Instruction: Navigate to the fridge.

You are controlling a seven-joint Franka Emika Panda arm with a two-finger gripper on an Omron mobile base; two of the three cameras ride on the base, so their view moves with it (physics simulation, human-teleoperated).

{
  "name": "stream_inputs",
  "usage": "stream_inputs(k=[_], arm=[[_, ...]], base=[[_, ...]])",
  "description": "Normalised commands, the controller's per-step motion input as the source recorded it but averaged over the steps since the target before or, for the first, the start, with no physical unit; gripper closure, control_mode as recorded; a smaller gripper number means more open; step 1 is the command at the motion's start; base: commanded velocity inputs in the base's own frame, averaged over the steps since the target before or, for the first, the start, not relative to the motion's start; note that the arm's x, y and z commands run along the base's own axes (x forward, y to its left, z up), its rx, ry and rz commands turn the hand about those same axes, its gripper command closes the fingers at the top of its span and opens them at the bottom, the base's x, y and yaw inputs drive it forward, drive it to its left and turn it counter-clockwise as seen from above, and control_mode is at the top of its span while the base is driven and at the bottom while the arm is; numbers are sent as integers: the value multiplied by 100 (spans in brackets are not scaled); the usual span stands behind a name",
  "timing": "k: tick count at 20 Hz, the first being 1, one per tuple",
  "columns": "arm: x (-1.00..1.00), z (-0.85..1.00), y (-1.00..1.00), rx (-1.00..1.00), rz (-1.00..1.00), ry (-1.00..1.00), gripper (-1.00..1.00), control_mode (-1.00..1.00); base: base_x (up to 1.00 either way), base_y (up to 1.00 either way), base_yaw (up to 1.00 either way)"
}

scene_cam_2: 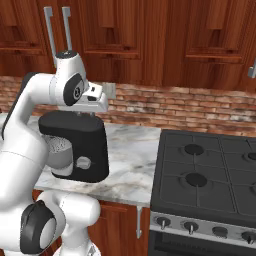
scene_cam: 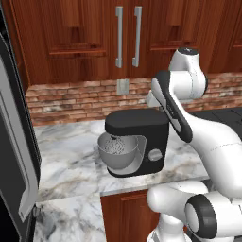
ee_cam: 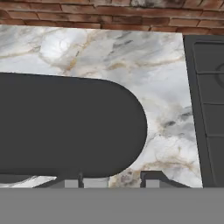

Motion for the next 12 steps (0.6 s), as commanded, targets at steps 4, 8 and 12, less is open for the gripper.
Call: stream_inputs(k=[4,8,12], arm=[[-13,-4,0,0,0,4,-100,-100],[-72,0,0,0,0,0,-100,-100],[0,0,0,0,0,0,-100,100]], base=[[0,0,0],[0,0,0],[-97,-22,-28]])
